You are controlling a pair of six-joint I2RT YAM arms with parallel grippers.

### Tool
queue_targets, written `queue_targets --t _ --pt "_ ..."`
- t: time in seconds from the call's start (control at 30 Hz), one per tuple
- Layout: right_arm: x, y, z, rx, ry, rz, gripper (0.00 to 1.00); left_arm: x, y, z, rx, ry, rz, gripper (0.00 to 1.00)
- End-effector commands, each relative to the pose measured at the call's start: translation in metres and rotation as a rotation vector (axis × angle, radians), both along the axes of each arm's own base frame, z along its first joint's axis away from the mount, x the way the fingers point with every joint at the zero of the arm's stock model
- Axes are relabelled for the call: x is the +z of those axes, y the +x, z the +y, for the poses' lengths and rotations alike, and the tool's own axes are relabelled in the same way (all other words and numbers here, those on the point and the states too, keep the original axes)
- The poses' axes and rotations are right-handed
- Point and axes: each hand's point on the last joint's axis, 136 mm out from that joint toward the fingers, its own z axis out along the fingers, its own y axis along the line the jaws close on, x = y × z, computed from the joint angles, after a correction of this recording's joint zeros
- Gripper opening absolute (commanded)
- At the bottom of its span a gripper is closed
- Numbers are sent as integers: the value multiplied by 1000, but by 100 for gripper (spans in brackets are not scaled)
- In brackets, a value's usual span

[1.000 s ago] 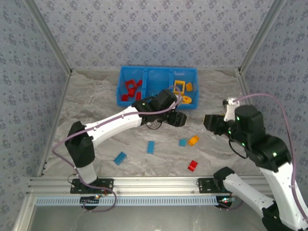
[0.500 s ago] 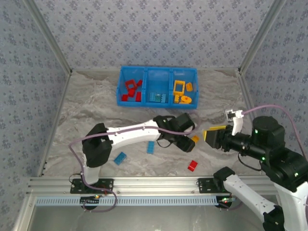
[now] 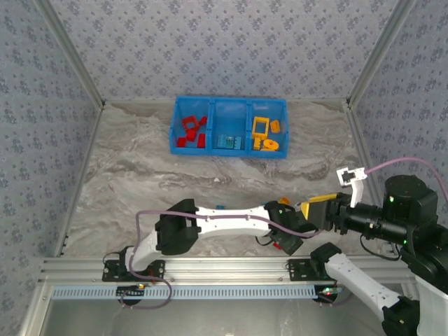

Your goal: Sort the legos into containers by color

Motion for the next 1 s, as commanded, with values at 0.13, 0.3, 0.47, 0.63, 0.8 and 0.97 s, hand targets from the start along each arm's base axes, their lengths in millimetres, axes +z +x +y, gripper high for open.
queue_targets --t 0.13,0.3,0.47,0.63,0.8,0.97 --pt "-12 -3 -1 -12 2 51 49 -22 12 7 101 74 3 71" --pt "-13 -2 -2 -16 -6 50 49 -37 3 0 78 77 57 64" --pt "-17 2 -1 -20 -10 58 49 -46 1 -2 66 82 65 51" --pt "-22 4 1 -14 -16 63 48 -42 8 -2 82 67 30 29" --pt "-12 4 7 30 -1 13 48 -9 32 16 162 -3 -31 26" --pt "1 20 19 74 -2 -89 49 54 78 57 300 -155 -40 26"
